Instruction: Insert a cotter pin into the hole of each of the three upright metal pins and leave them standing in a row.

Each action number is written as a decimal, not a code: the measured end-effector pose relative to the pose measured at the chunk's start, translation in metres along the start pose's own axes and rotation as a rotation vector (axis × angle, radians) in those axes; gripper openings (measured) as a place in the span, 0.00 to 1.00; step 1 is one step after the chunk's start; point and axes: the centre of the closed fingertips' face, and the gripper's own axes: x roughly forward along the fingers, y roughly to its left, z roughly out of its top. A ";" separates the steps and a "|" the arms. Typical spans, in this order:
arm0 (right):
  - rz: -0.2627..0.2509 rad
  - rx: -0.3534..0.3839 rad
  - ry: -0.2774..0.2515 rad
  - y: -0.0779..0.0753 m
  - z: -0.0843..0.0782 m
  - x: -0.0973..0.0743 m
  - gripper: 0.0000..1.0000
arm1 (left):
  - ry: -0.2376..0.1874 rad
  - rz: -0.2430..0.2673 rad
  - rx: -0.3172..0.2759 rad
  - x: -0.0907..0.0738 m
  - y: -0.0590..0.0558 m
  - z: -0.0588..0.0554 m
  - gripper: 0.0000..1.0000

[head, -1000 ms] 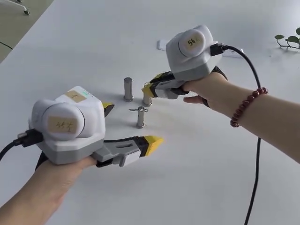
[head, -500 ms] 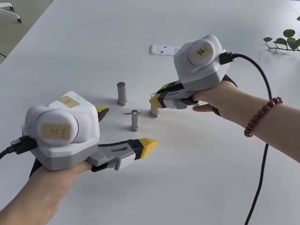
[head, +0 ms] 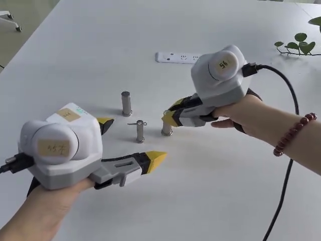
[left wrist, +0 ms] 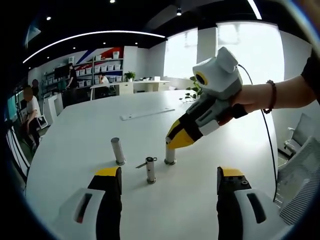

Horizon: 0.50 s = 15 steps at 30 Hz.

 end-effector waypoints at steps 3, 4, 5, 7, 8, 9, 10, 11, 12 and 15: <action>0.006 0.001 0.000 0.005 -0.002 -0.002 0.08 | -0.002 0.000 0.002 -0.001 -0.001 0.001 0.77; 0.009 0.002 0.000 0.007 -0.002 -0.003 0.08 | -0.002 0.000 0.001 -0.002 -0.001 0.001 0.77; 0.010 0.001 0.001 0.007 -0.003 -0.003 0.08 | -0.002 0.000 0.001 -0.002 -0.002 0.000 0.77; 0.013 -0.007 0.004 0.009 -0.005 -0.004 0.08 | 0.000 0.000 0.003 -0.003 -0.002 0.000 0.77; 0.016 -0.009 0.007 0.009 -0.005 -0.005 0.08 | 0.000 0.000 0.002 -0.003 -0.002 0.000 0.77; 0.019 -0.009 0.008 0.010 -0.006 -0.006 0.08 | 0.001 -0.001 0.001 -0.004 -0.003 -0.001 0.77; 0.022 -0.004 0.009 0.011 -0.007 -0.006 0.08 | 0.004 -0.003 -0.001 -0.004 -0.003 -0.001 0.76; 0.025 -0.008 0.009 0.011 -0.007 -0.007 0.08 | 0.005 -0.003 -0.001 -0.004 -0.003 -0.002 0.76; 0.026 -0.011 0.010 0.012 -0.008 -0.007 0.08 | 0.005 -0.003 0.001 -0.004 -0.003 -0.002 0.76; 0.028 -0.015 0.012 0.015 -0.010 -0.010 0.08 | 0.003 -0.002 0.000 -0.005 -0.003 -0.002 0.76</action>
